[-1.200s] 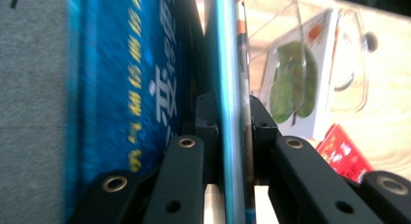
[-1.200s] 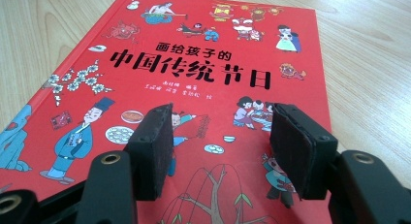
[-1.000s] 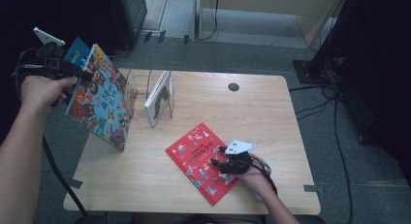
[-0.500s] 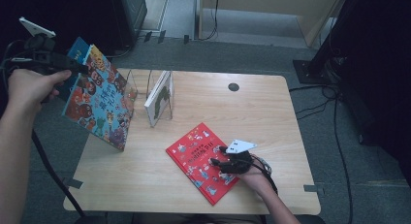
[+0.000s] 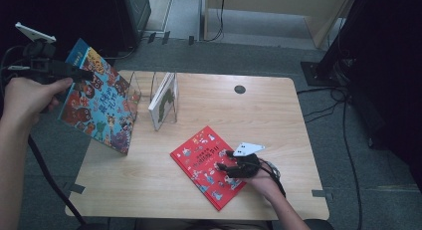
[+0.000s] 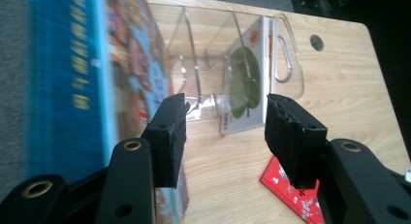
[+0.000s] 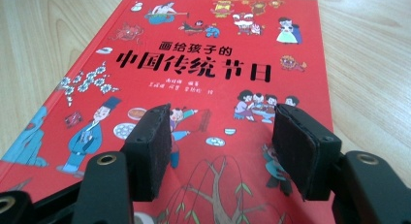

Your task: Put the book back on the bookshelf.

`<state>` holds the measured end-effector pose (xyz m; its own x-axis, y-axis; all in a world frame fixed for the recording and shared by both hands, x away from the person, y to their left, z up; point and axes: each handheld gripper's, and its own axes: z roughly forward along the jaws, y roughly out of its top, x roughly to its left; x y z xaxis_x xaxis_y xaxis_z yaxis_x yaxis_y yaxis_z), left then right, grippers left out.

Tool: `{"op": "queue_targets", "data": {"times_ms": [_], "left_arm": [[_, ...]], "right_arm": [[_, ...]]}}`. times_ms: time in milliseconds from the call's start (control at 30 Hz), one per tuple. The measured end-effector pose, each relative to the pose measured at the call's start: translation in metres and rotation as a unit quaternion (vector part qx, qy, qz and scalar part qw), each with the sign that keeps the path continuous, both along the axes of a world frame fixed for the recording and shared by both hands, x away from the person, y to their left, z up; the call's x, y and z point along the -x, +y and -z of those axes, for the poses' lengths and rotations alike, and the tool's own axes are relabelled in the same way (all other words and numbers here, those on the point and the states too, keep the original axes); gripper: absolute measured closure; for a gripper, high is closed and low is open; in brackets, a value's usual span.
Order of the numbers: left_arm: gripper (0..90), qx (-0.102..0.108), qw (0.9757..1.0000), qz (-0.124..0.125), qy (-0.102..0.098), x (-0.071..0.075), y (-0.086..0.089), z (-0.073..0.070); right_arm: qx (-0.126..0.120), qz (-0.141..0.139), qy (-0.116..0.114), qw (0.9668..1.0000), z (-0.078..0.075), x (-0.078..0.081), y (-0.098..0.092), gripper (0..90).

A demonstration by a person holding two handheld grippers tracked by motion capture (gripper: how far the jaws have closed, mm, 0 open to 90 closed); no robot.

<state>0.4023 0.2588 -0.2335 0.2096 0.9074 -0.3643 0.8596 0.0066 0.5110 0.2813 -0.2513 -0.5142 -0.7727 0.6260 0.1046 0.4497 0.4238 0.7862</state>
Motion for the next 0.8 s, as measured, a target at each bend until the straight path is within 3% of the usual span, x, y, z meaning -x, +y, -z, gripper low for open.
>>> {"op": "queue_targets", "data": {"times_ms": [133, 433, 567, 767, 800], "left_arm": [[48.3, -0.031, 0.9995, 0.005, -0.004, 0.007, -0.013, 0.007], [46.7, -0.025, 0.9988, 0.042, -0.009, 0.025, -0.042, 0.032], [46.0, -0.027, 0.9977, 0.06, -0.017, 0.032, -0.055, 0.043], [46.3, -0.029, 0.996, 0.08, -0.026, 0.038, -0.073, 0.056], [46.2, -0.025, 0.9953, 0.09, -0.026, 0.041, -0.081, 0.065]], "right_arm": [[0.003, 0.003, 0.003, 1.0, -0.003, -0.002, -0.005, 41.0], [-0.004, 0.01, 0.011, 0.9999, -0.005, -0.007, -0.012, 41.9], [0.01, 0.008, 0.007, 0.9999, -0.006, -0.008, -0.014, 42.0], [0.011, 0.009, 0.007, 0.9999, -0.005, -0.008, -0.016, 41.9], [0.01, 0.009, 0.008, 0.9999, -0.005, -0.008, -0.016, 41.9]]}}
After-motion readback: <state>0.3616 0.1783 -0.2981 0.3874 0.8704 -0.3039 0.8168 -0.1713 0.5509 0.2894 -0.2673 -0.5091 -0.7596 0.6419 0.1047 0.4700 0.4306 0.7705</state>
